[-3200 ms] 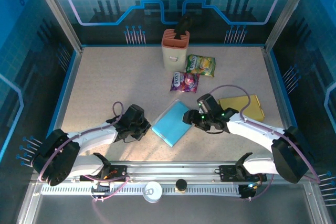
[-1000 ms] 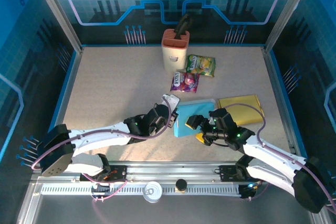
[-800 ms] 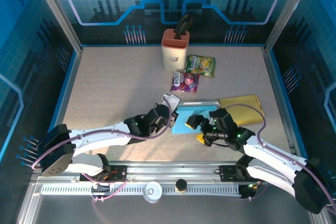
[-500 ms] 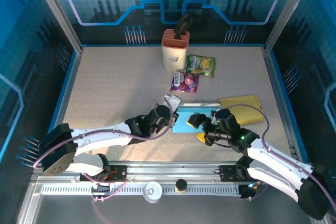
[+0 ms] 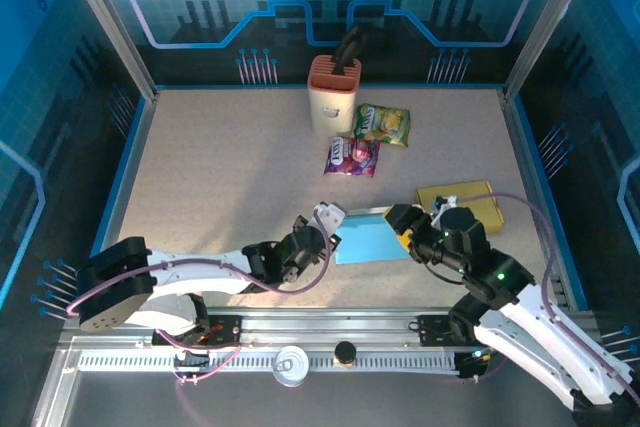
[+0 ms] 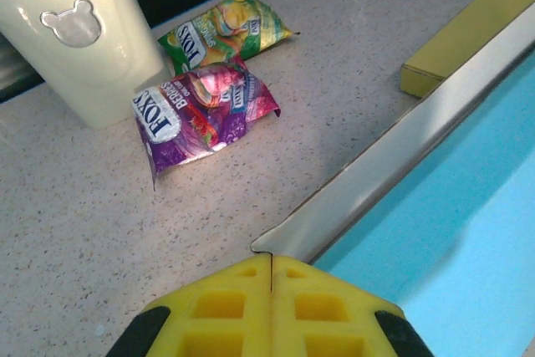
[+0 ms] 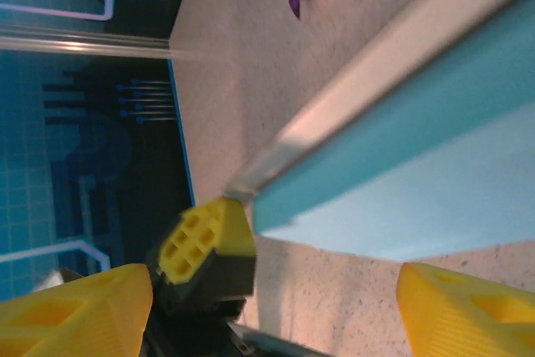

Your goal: Fold the paper box

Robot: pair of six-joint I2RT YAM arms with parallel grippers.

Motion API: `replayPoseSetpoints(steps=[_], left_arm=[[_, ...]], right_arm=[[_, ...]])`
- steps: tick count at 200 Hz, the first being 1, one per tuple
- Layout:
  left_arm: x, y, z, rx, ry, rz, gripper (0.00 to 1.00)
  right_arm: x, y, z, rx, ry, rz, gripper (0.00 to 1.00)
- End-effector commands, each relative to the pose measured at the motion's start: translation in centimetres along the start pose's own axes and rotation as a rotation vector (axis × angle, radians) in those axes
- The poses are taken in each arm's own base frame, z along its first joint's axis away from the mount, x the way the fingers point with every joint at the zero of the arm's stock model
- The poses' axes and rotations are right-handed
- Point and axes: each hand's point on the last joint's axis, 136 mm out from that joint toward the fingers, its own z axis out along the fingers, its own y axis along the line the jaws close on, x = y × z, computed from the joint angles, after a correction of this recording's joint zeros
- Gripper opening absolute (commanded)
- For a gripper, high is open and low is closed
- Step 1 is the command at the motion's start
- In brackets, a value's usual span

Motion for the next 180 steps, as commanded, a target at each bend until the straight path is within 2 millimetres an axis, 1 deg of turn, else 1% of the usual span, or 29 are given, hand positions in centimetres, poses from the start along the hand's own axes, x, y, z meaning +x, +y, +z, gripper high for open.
replayPoseSetpoints(steps=[1, 7, 16, 24, 40, 46, 55, 67, 83, 99, 127, 157, 180], left_arm=[[-1.4, 0.6, -0.4, -0.071, -0.078, 0.013, 0.00], [-1.4, 0.6, -0.5, -0.079, -0.081, 0.016, 0.00], [-1.4, 0.7, -0.6, -0.091, -0.085, 0.020, 0.00], [-1.4, 0.8, -0.6, -0.097, -0.087, 0.023, 0.00], [-1.5, 0.9, -0.8, -0.110, -0.095, 0.030, 0.00], [-1.6, 0.9, -0.9, -0.115, -0.100, 0.030, 0.00], [-1.7, 0.9, -1.0, -0.119, -0.107, 0.036, 0.00], [-1.7, 1.0, -1.1, -0.129, -0.107, 0.038, 0.00], [-1.6, 1.3, -1.0, -0.148, -0.104, 0.046, 0.00], [-1.2, 1.7, -1.0, -0.176, -0.097, 0.057, 0.00], [-0.5, 2.5, -1.3, -0.209, -0.089, 0.066, 0.00], [-0.2, 3.3, -1.7, -0.236, -0.083, 0.080, 0.00], [-0.1, 3.5, -2.1, -0.233, -0.088, 0.075, 0.00]], right_arm=[[-2.7, -0.3, -2.5, 0.089, -0.124, -0.266, 0.68], [-3.3, -0.3, -3.0, 0.103, -0.152, -0.330, 0.65], [-4.1, -0.9, -3.7, 0.146, -0.186, -0.400, 0.62], [-4.7, -1.1, -4.2, 0.172, -0.209, -0.469, 0.57], [-5.7, -2.0, -5.0, 0.238, -0.249, -0.557, 0.50], [-5.9, -2.2, -5.1, 0.256, -0.256, -0.586, 0.46], [-6.3, -2.9, -5.1, 0.292, -0.267, -0.617, 0.42], [-6.6, -3.7, -4.8, 0.326, -0.266, -0.638, 0.41], [-6.3, -4.6, -3.9, 0.339, -0.234, -0.637, 0.40], [-5.5, -4.9, -2.9, 0.314, -0.189, -0.642, 0.38], [-4.6, -5.2, -2.3, 0.300, -0.131, -0.685, 0.37], [-3.2, -4.6, -1.5, 0.241, -0.049, -0.745, 0.37], [-2.9, -4.5, -0.8, 0.247, -0.005, -0.785, 0.39]])
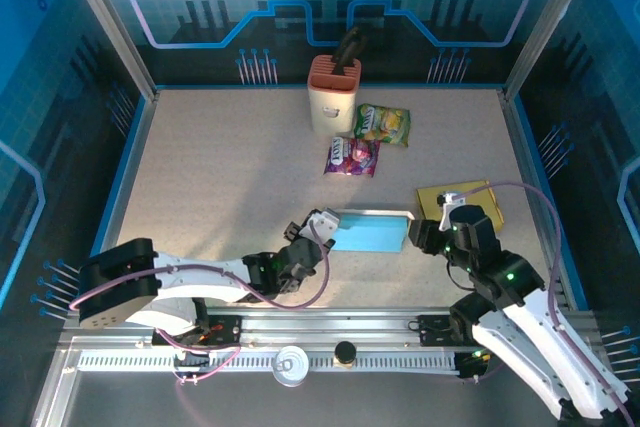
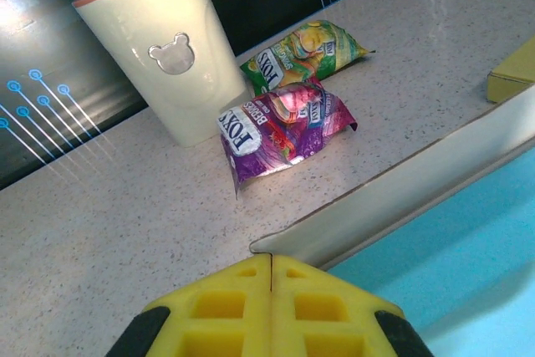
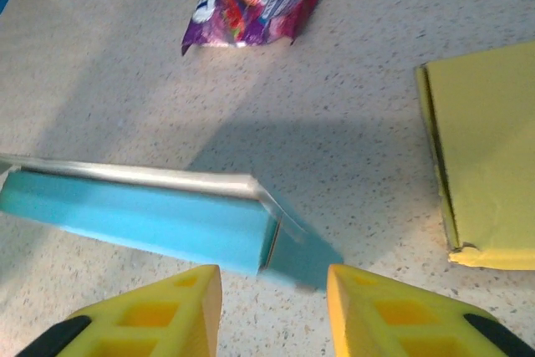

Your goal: Fold the paper box

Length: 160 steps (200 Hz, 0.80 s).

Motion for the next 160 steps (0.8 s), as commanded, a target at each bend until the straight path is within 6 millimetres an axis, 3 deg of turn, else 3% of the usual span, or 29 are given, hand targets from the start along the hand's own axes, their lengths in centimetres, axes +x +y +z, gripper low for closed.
replayPoseSetpoints(steps=[1, 67, 103, 160], left_arm=[[-0.3, 1.1, -0.6, -0.033, -0.018, -0.005, 0.00], [-0.3, 1.2, -0.8, -0.028, -0.015, -0.010, 0.00], [-0.4, 1.0, -0.6, -0.022, -0.012, -0.003, 0.00], [-0.3, 0.9, -0.6, -0.020, -0.008, -0.002, 0.00]], right_arm=[[0.0, 0.9, 0.6, -0.045, 0.034, -0.077, 0.39], [-2.1, 1.5, 1.4, -0.100, 0.036, -0.040, 0.51], [-1.7, 2.3, 2.8, -0.166, 0.085, -0.031, 0.49], [-2.1, 2.3, 3.0, -0.161, 0.088, -0.031, 0.40]])
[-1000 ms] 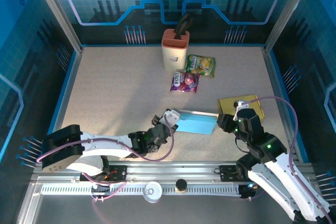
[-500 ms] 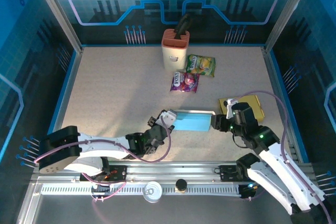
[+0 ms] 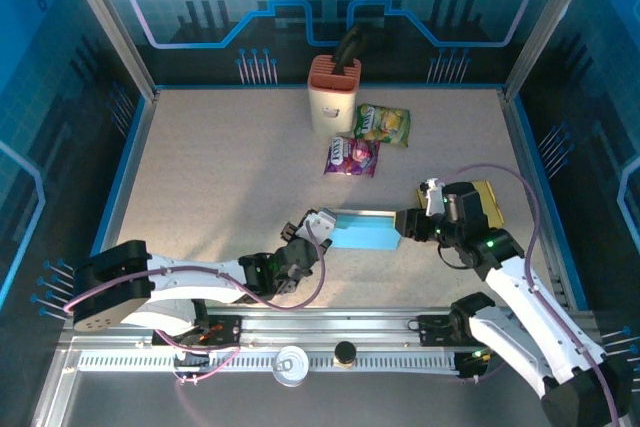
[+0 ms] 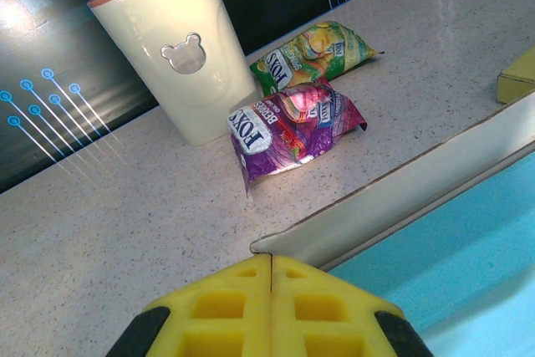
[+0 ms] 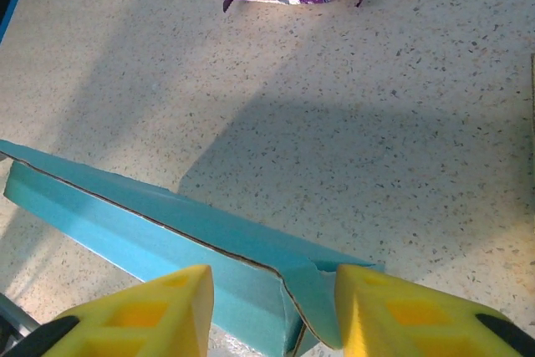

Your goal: Fold the paper box

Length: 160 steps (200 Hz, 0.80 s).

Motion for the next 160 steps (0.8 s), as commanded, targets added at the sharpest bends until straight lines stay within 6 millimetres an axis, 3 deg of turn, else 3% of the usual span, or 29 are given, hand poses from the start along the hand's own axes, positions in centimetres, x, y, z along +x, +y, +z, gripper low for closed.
replayPoseSetpoints(steps=[1, 96, 160], left_arm=[[-0.3, 0.3, -0.2, -0.010, -0.006, 0.000, 0.00], [-0.5, 0.0, 0.0, -0.003, -0.004, 0.006, 0.00], [-0.8, -0.2, 0.0, 0.003, -0.005, 0.007, 0.00]], right_arm=[[-1.6, 0.8, -0.8, -0.024, -0.045, -0.023, 0.40], [-1.3, -0.6, -1.0, 0.061, -0.027, -0.017, 0.22], [-1.5, -1.0, -0.7, 0.086, -0.023, -0.017, 0.19]])
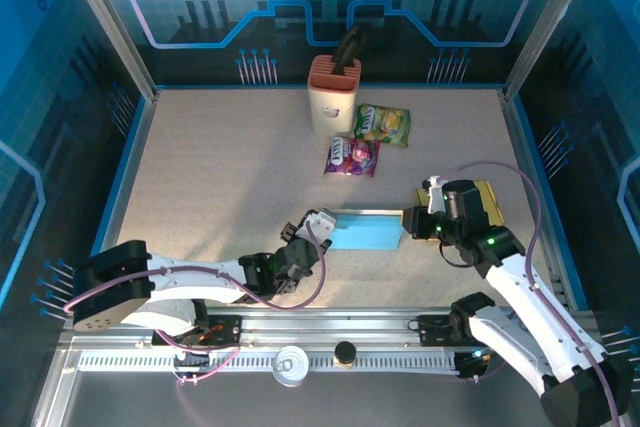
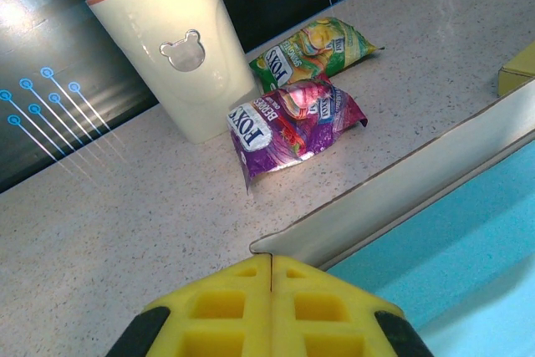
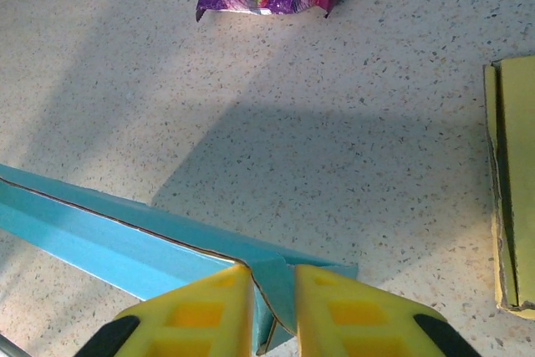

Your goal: Fold the paper box

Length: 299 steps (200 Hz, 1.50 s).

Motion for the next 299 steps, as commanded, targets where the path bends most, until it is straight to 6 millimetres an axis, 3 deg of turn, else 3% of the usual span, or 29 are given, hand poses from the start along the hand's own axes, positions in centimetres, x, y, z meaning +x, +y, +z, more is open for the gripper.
replayPoseSetpoints(steps=[1, 107, 152, 299], left_arm=[[-0.9, -0.1, 0.0, 0.002, -0.010, 0.001, 0.00], [-1.0, -0.1, -0.1, 0.006, -0.012, 0.003, 0.00], [-1.1, -0.2, 0.0, 0.009, -0.014, -0.003, 0.00], [-1.0, -0.4, -0.3, 0.035, 0.009, -0.050, 0.00]], right_arm=[[-1.0, -0.1, -0.4, 0.019, -0.016, -0.014, 0.18], [-1.4, -0.1, 0.0, 0.062, -0.014, -0.051, 0.11], [-1.2, -0.4, -0.1, 0.116, -0.017, -0.082, 0.00], [1.8, -0.8, -0.1, 0.230, -0.088, -0.070, 0.00]])
